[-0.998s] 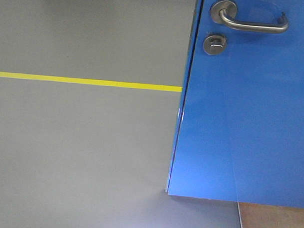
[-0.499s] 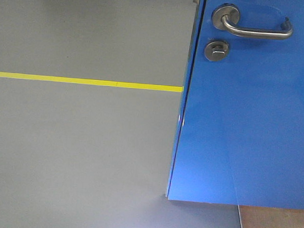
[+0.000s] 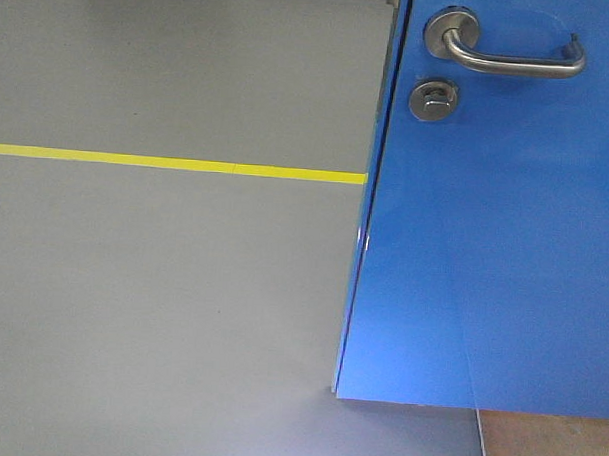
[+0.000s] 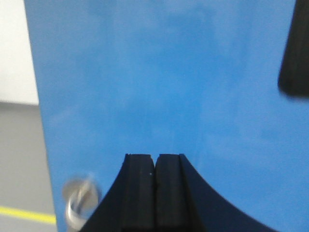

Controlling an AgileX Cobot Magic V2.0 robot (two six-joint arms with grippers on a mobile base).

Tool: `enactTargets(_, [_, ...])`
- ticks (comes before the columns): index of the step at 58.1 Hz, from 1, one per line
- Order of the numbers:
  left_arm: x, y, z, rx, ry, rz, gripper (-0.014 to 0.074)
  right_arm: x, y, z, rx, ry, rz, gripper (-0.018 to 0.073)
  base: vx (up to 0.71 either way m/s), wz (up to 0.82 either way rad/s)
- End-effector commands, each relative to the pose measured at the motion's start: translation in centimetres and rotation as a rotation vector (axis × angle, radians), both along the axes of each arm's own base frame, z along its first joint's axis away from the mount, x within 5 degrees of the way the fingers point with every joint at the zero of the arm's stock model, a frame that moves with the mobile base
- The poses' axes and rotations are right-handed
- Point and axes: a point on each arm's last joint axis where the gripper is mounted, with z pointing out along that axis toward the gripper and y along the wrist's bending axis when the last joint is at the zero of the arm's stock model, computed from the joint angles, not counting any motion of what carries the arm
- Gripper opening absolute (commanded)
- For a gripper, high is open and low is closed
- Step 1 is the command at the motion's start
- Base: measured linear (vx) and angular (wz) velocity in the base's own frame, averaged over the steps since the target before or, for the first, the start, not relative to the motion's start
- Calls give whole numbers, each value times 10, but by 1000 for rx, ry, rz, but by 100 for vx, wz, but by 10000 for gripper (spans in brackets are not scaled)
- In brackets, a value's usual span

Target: Move to blue door and open it

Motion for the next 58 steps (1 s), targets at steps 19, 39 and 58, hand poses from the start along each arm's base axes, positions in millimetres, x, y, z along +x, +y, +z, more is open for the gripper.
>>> enactTargets(19, [-1, -1, 17, -7, -115, -11, 73, -84, -8, -130, 12, 39, -10, 12, 0, 0])
enactTargets(39, [-1, -1, 17, -7, -115, -11, 73, -114, -11, -212, 19, -15, -21, 12, 0, 0])
enactTargets(58, [-1, -1, 17, -7, -116, -11, 73, -125, -11, -224, 28, -22, -8, 12, 0, 0])
